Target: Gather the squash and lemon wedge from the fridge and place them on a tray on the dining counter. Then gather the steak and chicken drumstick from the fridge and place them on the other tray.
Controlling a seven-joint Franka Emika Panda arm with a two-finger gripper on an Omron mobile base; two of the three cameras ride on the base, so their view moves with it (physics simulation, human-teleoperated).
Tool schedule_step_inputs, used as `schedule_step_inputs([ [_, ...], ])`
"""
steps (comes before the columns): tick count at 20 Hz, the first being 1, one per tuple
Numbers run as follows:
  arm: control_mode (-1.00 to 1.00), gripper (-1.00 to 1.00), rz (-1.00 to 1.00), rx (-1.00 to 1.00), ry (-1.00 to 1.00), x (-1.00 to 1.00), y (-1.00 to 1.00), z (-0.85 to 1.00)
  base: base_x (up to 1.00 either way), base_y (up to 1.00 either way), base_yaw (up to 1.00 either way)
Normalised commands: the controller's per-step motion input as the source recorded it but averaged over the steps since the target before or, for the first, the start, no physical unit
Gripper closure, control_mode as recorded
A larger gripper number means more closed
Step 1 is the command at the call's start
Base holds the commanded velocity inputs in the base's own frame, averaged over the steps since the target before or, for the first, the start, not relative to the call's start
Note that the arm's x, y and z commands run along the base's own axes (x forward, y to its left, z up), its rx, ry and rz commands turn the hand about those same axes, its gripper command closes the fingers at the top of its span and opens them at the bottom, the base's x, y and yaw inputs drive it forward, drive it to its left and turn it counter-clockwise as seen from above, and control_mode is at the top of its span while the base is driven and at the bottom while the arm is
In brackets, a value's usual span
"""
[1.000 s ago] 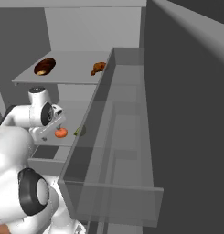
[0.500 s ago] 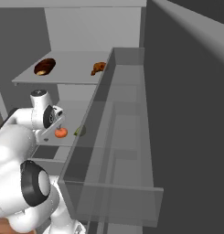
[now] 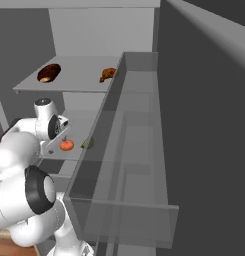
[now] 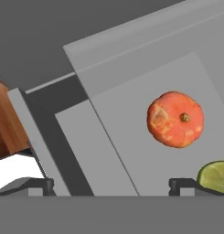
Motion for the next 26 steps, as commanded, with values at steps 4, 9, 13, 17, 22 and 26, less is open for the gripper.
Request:
schedule_step_inputs([
  [4,-1.0,-1.0,0.0,0.0,0.0,0.08,0.0,-0.07,0.0,0.0,0.0],
  [9,-1.0,-1.0,0.0,0.0,0.0,0.11,0.0,-0.11,0.0,0.0,0.0],
  [13,-1.0,-1.0,0.0,0.0,0.0,0.17,0.0,-0.07,0.0,0.0,0.0],
  [17,-1.0,-1.0,0.0,0.0,0.0,0.27,0.0,-0.01,0.0,0.0,0.0],
  [22,-1.0,-1.0,0.0,0.0,0.0,0.26,0.0,-0.04,0.0,0.0,0.0],
  [26,-1.0,-1.0,0.0,0.0,0.0,0.21,0.0,-0.11,0.0,0.0,0.0],
])
